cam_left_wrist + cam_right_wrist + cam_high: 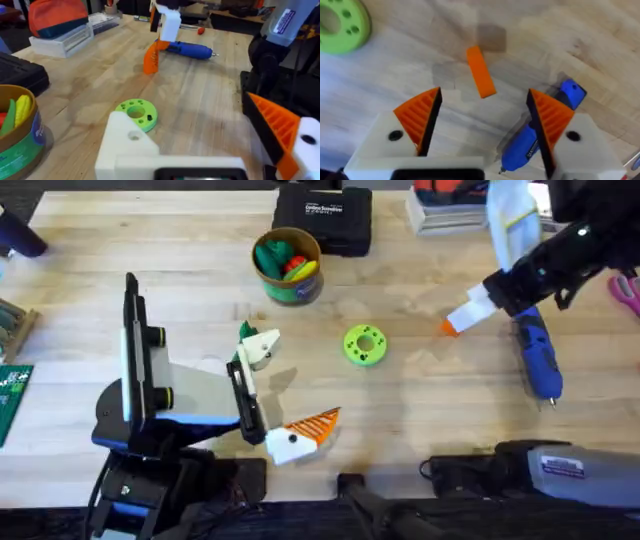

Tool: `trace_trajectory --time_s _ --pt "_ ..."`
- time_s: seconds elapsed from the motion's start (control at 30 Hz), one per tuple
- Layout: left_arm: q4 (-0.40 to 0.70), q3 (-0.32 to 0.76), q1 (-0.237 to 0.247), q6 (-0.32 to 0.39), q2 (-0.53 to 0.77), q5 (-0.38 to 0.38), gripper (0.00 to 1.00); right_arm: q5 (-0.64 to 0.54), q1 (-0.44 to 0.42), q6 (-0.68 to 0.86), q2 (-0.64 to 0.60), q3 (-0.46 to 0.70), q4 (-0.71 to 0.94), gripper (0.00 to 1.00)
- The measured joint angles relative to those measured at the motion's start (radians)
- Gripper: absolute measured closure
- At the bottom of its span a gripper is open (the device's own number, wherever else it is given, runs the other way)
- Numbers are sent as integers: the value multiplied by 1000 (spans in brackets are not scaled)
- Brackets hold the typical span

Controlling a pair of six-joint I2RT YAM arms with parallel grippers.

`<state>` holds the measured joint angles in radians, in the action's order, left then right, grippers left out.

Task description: Pick up the gripper from the table and insert it into the empty holder that is missing its gripper. Then pick up a screw, insert it into the mounting hole, and use the screwdriver to tighten it. Finally, clean up the table by picking up the vegetable and placing it into the bucket.

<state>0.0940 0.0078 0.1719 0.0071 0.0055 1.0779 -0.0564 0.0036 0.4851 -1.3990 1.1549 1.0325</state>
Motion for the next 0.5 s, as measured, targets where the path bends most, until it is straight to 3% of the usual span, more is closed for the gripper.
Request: trace_trajectory --time_s 0.37,0.5 --pt "0 0 0 0 0 0 15 -3 0 70 -75 -57 -67 8" --pt "0 0 0 0 0 0 15 -3 0 75 -78 -89 -83 173"
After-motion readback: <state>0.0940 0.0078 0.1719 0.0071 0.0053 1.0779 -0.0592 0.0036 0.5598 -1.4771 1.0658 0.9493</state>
